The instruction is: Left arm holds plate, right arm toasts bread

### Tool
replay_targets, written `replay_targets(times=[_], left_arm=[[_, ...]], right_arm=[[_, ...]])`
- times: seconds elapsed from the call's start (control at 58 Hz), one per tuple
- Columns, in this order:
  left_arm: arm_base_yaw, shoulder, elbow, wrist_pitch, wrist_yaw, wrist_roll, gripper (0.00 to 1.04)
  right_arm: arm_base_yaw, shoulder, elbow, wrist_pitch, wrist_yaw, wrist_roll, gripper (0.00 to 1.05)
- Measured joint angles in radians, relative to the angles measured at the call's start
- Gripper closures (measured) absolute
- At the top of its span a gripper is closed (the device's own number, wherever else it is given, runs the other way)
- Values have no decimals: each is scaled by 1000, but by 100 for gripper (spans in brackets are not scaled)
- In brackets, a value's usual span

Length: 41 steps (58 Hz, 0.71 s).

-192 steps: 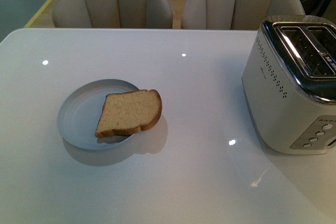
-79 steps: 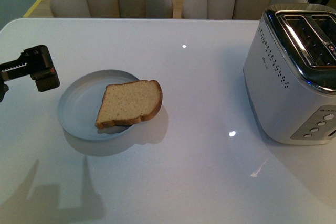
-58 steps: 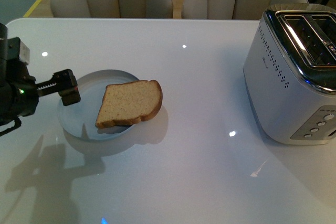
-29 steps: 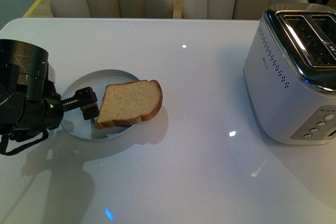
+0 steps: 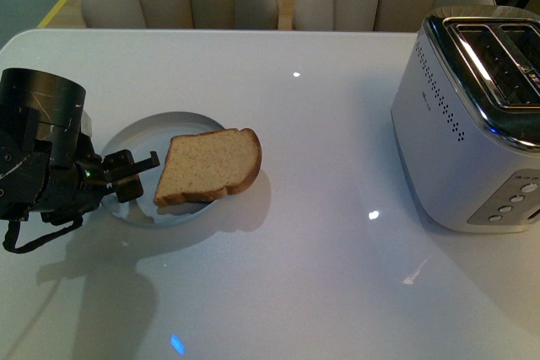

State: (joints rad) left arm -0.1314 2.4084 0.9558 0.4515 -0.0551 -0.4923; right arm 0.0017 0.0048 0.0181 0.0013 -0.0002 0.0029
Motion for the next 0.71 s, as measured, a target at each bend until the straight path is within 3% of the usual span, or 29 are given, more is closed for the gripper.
replay_targets(times=[0.155, 0.38, 0.707], left_arm=[[0, -19, -32, 28, 42, -86, 102], [-17, -58, -121, 76, 106, -184, 102], [-24, -275, -264, 67, 119, -274, 102]], right_arm=[[0, 0, 0, 0, 0, 0, 9], [0, 0, 0, 0, 0, 0, 9], [0, 0, 0, 0, 0, 0, 9]])
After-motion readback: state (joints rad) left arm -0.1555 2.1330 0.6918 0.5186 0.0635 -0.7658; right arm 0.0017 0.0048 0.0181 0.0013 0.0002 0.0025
